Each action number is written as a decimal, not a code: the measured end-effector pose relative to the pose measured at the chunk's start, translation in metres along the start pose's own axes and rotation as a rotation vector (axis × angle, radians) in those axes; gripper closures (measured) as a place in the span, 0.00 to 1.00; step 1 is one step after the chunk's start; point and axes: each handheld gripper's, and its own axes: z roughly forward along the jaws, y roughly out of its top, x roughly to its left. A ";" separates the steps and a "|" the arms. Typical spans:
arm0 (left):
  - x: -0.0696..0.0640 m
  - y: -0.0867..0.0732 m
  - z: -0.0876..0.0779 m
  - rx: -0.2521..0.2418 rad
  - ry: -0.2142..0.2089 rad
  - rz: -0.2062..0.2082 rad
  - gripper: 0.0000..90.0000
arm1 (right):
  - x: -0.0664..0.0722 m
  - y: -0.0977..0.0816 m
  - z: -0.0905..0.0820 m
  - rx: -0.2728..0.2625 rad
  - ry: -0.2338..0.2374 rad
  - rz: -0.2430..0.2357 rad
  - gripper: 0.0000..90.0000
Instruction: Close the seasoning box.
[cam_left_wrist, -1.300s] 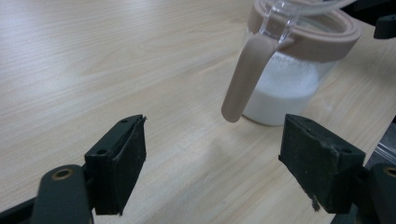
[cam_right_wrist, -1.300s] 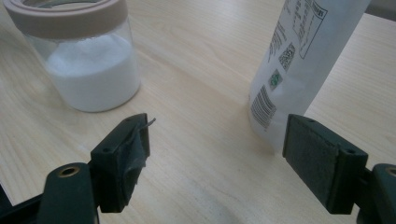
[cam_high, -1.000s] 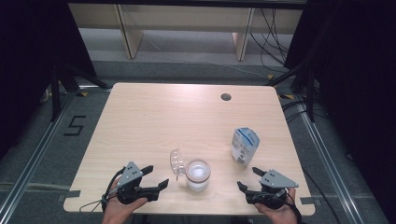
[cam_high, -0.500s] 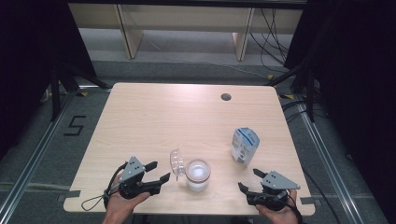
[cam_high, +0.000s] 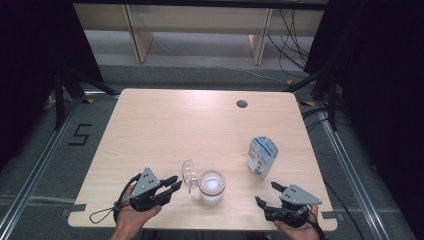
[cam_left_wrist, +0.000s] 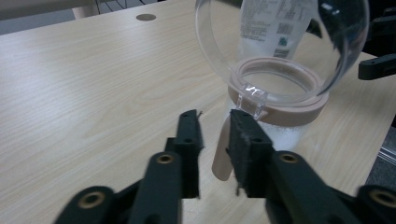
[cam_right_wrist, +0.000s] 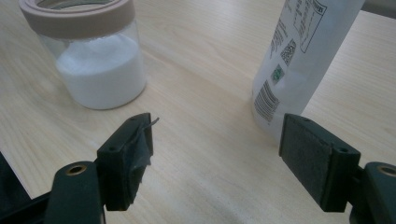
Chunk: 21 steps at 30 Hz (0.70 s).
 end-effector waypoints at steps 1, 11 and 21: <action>-0.001 0.000 0.000 -0.002 0.003 0.011 0.89 | 0.000 0.000 -0.001 0.005 -0.006 0.006 0.30; -0.003 0.004 -0.001 -0.011 0.008 0.017 0.99 | 0.001 0.000 0.000 0.004 -0.006 -0.002 0.30; -0.012 0.012 0.004 -0.019 -0.022 0.026 0.99 | -0.001 0.000 0.001 -0.015 -0.001 -0.017 0.30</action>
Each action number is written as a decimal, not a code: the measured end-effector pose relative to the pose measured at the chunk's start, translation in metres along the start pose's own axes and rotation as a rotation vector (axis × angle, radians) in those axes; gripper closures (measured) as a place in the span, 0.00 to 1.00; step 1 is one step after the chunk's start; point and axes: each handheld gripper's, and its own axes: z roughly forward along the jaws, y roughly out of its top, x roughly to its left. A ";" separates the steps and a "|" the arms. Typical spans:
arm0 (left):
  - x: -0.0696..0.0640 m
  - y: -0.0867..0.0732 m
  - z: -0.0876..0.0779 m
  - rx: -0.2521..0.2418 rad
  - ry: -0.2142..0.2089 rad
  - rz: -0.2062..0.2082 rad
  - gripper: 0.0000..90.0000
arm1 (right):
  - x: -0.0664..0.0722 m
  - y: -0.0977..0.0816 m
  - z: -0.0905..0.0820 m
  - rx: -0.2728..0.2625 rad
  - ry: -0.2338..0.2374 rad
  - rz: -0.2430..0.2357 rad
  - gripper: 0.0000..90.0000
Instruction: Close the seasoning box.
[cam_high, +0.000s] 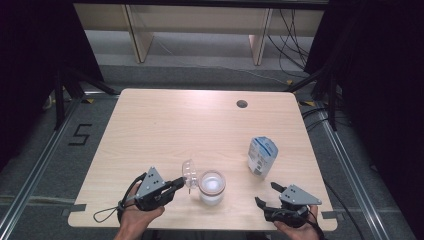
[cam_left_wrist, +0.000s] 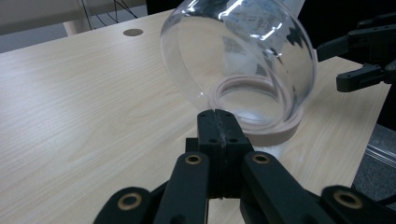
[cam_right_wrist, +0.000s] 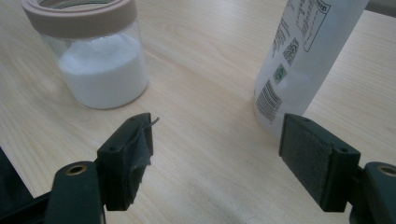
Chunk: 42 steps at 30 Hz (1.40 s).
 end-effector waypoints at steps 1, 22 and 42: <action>-0.001 0.000 0.000 -0.002 -0.003 -0.006 0.99 | 0.000 0.000 0.000 0.002 -0.007 -0.001 0.30; -0.004 0.004 0.005 0.005 -0.017 0.009 0.99 | 0.002 0.000 -0.001 0.025 0.002 0.023 0.30; -0.006 0.005 0.008 0.007 -0.020 0.022 0.99 | 0.001 0.000 0.001 0.014 -0.001 -0.007 0.30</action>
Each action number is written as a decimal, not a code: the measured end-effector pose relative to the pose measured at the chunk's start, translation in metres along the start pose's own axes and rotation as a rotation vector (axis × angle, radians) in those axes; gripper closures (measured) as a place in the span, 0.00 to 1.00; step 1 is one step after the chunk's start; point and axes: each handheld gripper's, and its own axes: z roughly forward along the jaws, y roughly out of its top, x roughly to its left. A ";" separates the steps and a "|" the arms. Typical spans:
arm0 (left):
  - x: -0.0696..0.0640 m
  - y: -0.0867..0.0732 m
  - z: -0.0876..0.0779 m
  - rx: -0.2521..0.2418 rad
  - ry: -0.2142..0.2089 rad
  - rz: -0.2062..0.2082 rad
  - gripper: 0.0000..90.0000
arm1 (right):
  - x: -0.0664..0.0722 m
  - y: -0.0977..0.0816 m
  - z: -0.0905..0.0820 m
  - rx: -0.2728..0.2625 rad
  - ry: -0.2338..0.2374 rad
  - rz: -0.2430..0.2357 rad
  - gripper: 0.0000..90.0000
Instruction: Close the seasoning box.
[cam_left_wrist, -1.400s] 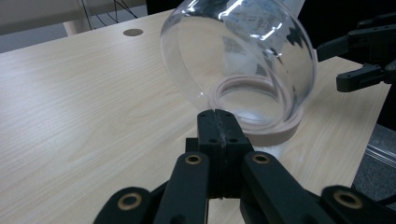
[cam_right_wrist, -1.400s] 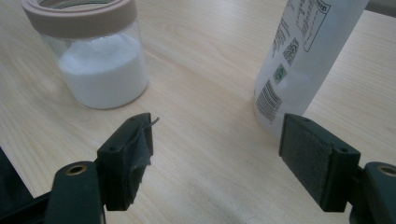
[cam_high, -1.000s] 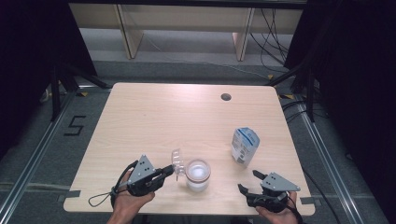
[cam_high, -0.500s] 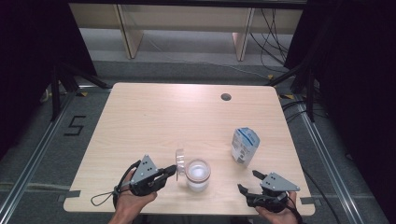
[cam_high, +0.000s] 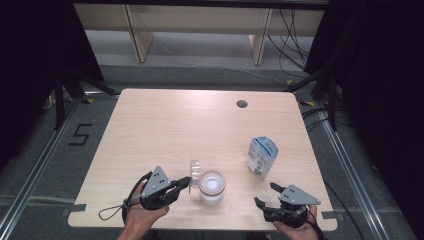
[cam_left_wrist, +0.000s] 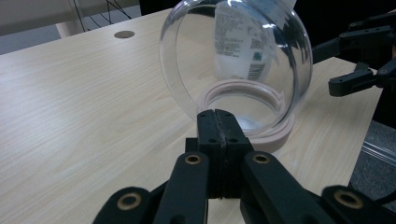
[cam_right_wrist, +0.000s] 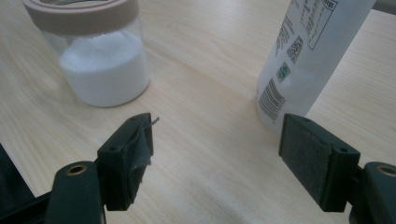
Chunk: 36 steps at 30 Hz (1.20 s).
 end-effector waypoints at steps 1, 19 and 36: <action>0.000 0.000 0.000 0.001 0.000 -0.002 0.99 | 0.000 0.000 0.000 0.001 0.009 0.016 0.30; -0.004 0.003 0.006 0.004 -0.017 -0.009 0.99 | 0.001 0.000 0.001 0.009 0.018 0.020 0.30; -0.015 0.004 0.005 0.019 -0.098 -0.079 0.53 | 0.003 0.000 -0.002 -0.004 0.055 0.089 0.27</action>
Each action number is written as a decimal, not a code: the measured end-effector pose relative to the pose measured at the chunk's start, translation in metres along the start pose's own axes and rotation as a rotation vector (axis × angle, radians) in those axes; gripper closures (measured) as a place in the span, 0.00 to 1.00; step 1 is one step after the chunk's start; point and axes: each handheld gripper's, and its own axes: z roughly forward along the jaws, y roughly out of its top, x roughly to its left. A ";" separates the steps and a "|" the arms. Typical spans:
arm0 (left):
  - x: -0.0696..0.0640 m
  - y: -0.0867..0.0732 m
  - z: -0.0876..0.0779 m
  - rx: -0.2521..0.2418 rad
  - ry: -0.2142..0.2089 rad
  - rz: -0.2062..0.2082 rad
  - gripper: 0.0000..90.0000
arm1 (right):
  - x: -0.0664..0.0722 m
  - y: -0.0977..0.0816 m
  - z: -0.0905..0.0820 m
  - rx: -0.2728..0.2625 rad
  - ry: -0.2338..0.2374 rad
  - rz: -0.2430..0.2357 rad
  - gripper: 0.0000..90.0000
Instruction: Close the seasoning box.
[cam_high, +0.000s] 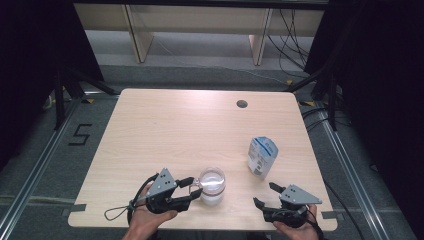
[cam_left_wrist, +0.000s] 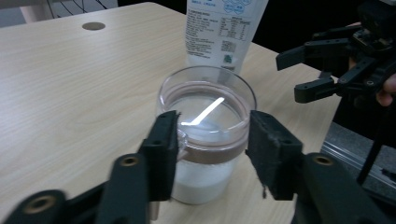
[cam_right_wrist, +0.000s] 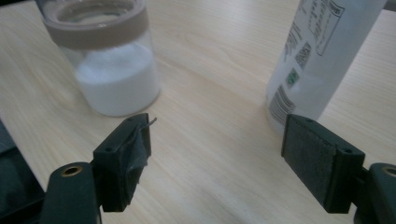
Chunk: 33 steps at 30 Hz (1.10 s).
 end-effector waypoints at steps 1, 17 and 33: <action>-0.001 -0.001 0.000 0.002 0.000 -0.008 0.49 | -0.003 0.000 0.002 -0.025 0.016 -0.019 0.26; 0.005 -0.018 -0.007 0.023 0.020 -0.032 0.27 | 0.003 0.001 0.003 -0.039 0.064 0.014 0.18; 0.010 -0.027 -0.012 0.030 0.042 -0.059 0.25 | 0.000 -0.001 0.006 -0.078 0.035 -0.013 0.18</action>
